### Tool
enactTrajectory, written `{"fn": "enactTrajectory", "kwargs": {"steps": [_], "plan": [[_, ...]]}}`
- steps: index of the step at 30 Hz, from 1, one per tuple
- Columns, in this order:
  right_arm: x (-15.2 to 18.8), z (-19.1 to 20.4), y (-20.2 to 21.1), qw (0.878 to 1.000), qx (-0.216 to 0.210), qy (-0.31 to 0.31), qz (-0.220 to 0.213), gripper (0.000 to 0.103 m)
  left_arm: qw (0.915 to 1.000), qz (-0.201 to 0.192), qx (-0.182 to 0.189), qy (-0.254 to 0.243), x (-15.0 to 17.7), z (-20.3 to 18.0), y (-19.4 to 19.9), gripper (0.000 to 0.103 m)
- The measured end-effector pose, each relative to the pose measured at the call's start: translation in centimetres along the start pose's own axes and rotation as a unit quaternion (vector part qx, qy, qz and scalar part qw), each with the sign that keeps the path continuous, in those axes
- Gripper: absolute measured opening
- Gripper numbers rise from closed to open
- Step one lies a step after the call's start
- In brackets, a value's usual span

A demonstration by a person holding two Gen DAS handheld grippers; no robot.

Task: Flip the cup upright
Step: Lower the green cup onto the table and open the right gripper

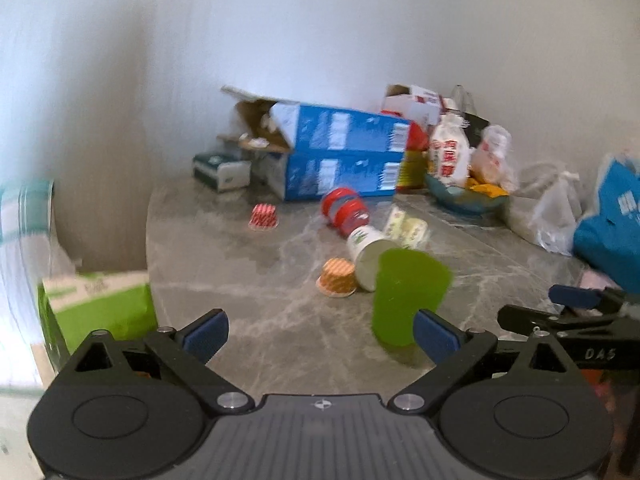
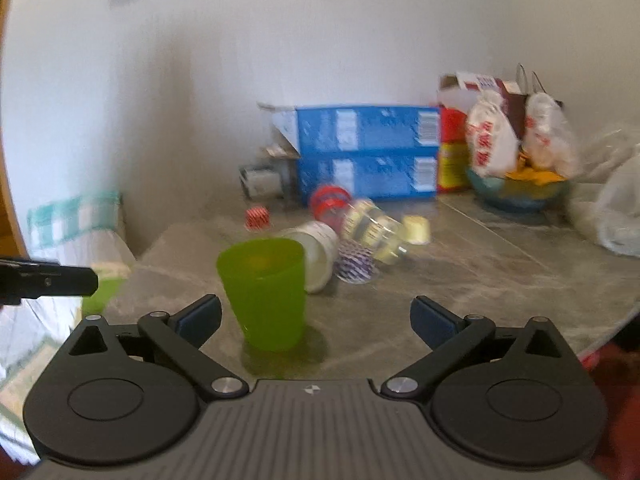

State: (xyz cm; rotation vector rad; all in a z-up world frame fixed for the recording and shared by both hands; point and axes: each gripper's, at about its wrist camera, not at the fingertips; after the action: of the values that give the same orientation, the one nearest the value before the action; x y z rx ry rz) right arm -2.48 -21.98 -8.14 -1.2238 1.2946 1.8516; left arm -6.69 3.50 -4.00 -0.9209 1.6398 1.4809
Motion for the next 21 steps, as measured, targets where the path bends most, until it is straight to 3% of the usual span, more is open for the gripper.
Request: {"fn": "enactTrajectory", "kwargs": {"steps": [3, 10, 21], "plan": [[-1.5, -0.3, 2.0, 1.0, 0.003, -0.01, 0.021, 0.102, 0.9998, -0.005, 0.016, -0.012, -1.3, -1.3, 1.5, 0.1], [-2.4, 0.0, 6.7, 1.0, 0.013, -0.009, -0.001, 0.102, 0.9993, -0.009, 0.028, -0.025, -0.9, -3.2, 4.2, 0.1], [-1.5, -0.7, 7.5, 1.0, 0.002, -0.026, -0.008, 0.102, 0.9993, -0.027, 0.026, -0.009, -0.3, -4.2, 5.4, 0.1]]}}
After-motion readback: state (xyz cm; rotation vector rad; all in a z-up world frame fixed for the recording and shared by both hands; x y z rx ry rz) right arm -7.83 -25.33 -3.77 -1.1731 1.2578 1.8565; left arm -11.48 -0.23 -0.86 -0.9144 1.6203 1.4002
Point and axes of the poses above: each gripper's, at about its wrist camera, not at the fingertips, and y roughly against the way its jaws point, z to its left, x to its underside, and after that the axes turned 1 degree about -y, right-handed
